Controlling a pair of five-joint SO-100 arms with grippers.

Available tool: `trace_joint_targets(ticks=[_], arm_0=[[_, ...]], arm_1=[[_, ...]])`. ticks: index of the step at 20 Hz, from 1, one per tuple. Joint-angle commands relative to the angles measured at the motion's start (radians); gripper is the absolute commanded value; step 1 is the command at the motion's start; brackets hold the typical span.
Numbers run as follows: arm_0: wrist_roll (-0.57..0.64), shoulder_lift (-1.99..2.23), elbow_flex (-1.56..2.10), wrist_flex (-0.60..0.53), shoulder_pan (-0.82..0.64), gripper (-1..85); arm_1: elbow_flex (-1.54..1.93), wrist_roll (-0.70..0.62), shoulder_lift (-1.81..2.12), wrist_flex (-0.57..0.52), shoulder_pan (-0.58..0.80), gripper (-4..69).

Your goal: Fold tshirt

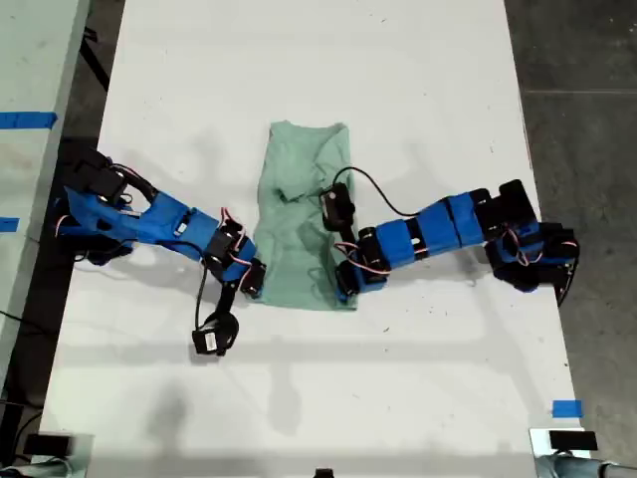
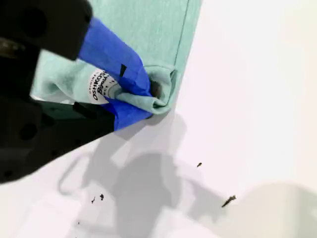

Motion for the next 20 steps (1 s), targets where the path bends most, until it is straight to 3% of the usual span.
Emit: trace_joint_targets(ticks=[1,4,10,15,20], arm_0=[[-0.009,0.02,-0.067,0.026,0.023,0.1],[-0.009,0.003,-0.169,0.069,0.055,0.1],[-0.025,-0.069,-0.551,0.273,0.144,0.1],[0.028,0.095,-0.591,0.407,0.075,0.1],[0.11,0.222,-0.563,0.514,-0.083,0.1]], arm_1=[[-0.074,0.002,0.017,0.043,-0.012,-0.3],[-0.123,-0.012,0.02,0.052,-0.051,-0.2],[-0.331,0.041,0.035,0.106,-0.175,-0.2],[-0.405,-0.049,0.137,0.224,-0.101,-0.2],[-0.405,-0.175,0.219,0.304,0.041,-0.2]])
